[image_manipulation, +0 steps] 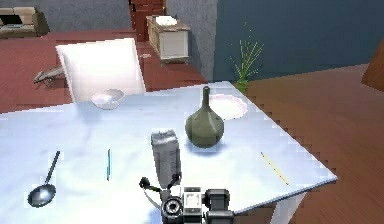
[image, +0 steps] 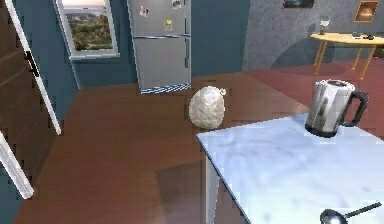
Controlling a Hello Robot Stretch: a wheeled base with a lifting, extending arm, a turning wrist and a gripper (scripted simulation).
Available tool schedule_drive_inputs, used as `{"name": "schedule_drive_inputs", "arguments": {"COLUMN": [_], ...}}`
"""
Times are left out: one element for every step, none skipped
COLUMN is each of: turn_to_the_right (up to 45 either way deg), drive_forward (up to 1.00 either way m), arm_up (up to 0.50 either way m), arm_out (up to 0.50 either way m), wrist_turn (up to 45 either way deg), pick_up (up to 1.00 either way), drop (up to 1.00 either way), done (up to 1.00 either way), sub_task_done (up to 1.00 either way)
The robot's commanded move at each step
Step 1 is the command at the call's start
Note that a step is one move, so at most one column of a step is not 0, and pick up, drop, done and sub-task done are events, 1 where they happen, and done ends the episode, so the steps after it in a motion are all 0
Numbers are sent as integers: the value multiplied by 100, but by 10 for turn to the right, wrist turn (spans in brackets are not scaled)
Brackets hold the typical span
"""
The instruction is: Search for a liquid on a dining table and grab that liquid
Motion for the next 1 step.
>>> {"name": "schedule_drive_inputs", "arguments": {"turn_to_the_right": [0], "drive_forward": [0], "arm_up": [0], "arm_out": [0], "wrist_turn": [0], "pick_up": [0], "drop": [0], "done": [100], "sub_task_done": [0]}}
